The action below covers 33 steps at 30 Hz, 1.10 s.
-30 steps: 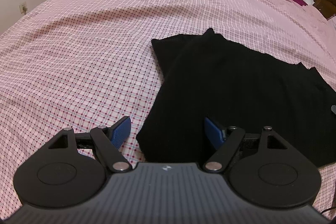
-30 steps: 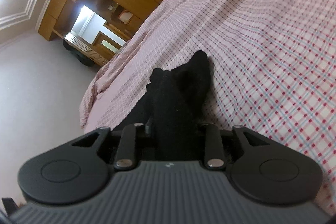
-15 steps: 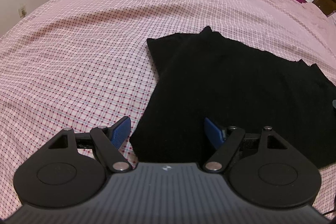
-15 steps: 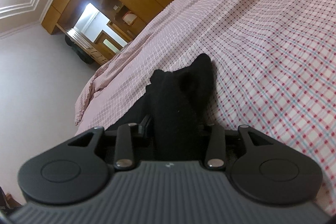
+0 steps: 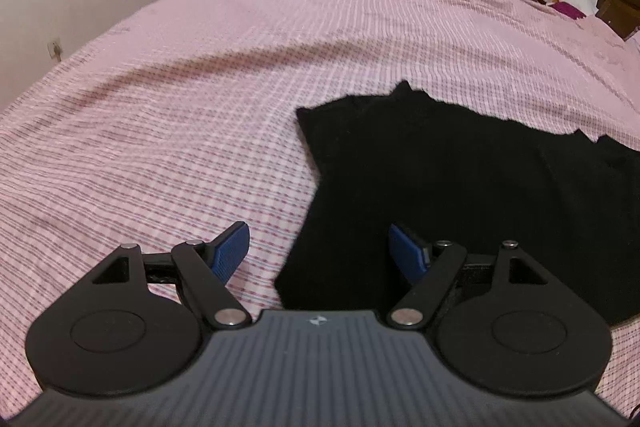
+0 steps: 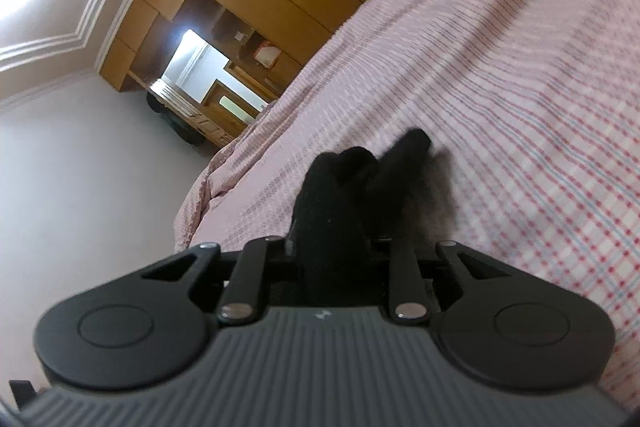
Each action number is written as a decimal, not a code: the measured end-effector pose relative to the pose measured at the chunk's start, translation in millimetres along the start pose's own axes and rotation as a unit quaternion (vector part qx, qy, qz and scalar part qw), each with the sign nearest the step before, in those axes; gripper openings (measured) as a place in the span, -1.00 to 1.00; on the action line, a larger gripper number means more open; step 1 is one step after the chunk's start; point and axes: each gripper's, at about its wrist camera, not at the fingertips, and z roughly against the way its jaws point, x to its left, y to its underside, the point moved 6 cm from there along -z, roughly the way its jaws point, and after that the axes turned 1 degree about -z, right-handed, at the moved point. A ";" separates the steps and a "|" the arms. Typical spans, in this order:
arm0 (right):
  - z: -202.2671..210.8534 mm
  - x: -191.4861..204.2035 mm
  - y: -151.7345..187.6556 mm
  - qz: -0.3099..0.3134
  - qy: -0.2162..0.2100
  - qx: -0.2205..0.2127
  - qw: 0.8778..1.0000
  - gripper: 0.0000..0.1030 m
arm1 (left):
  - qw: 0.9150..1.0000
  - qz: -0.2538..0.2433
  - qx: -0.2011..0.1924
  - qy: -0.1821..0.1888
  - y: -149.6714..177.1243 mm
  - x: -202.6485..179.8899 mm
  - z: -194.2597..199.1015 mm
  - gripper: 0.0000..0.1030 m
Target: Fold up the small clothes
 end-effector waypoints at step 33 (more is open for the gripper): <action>-128.7 238.5 176.4 0.277 0.020 0.151 0.949 -0.46 | 0.996 0.075 -0.055 -0.015 12.0 107.6 41.4 0.57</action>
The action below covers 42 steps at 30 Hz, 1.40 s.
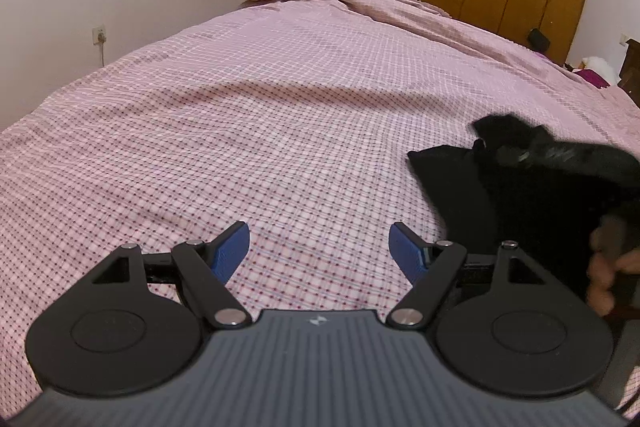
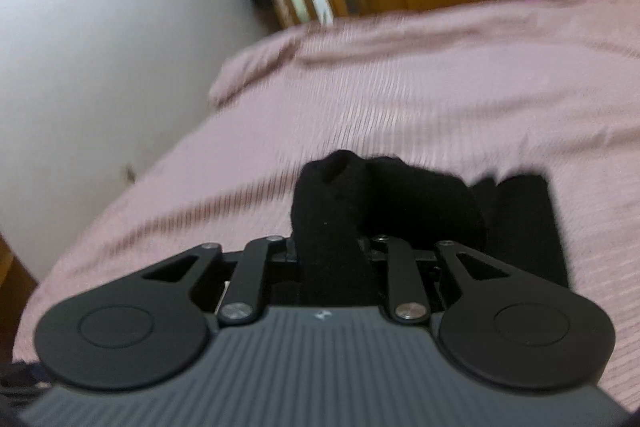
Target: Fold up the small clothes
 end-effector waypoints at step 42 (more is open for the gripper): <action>130.6 -62.4 86.0 0.080 0.032 -0.022 0.996 -0.04 | 0.982 -0.031 -0.035 0.183 -5.7 -103.3 9.0 0.34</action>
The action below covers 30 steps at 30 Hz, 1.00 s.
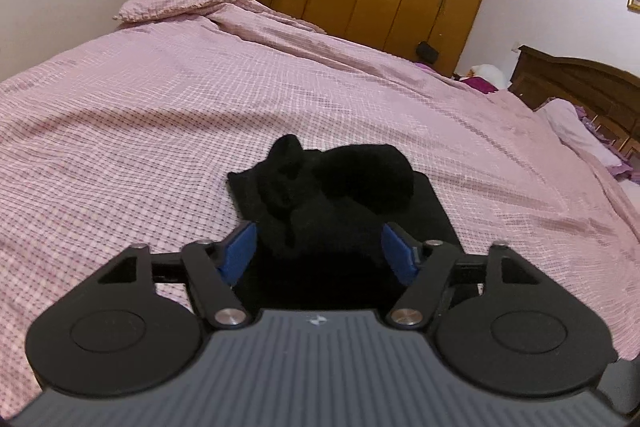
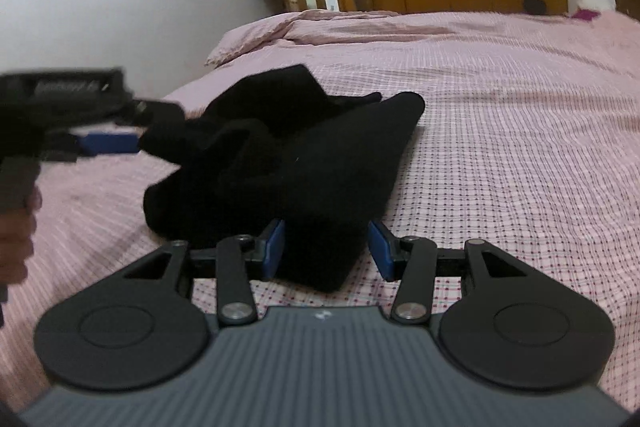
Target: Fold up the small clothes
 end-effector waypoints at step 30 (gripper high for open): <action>12.6 -11.9 -4.1 -0.007 -0.005 0.016 1.000 -0.56 | 0.996 0.023 0.078 -0.044 28.5 48.3 -13.6 -0.65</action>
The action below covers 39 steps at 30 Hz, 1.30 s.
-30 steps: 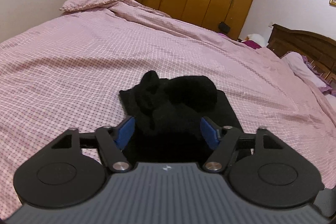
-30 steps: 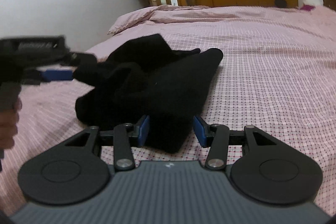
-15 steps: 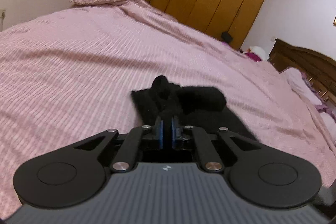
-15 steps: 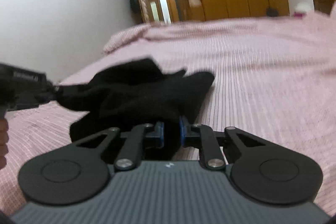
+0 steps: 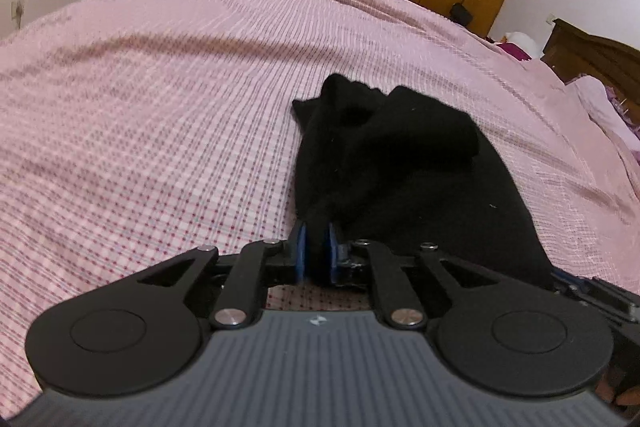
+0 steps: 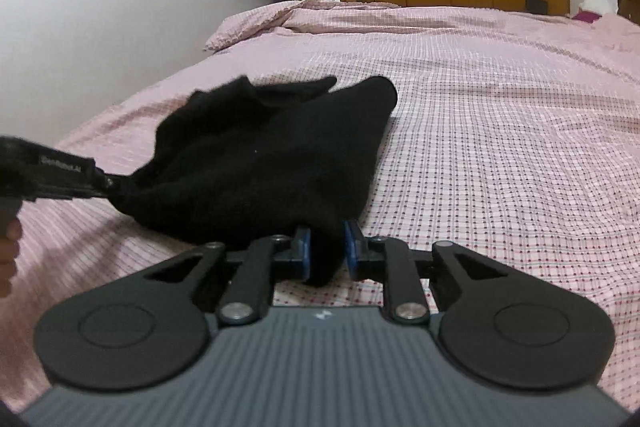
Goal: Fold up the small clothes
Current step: 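Press the folded bundle flat with the left gripper and open both grippers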
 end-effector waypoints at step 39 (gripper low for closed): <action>-64.6 -32.8 -32.3 -0.122 0.006 -0.046 0.991 0.04 | 0.987 -0.079 -0.089 -0.104 -69.2 -10.9 -108.3 -0.54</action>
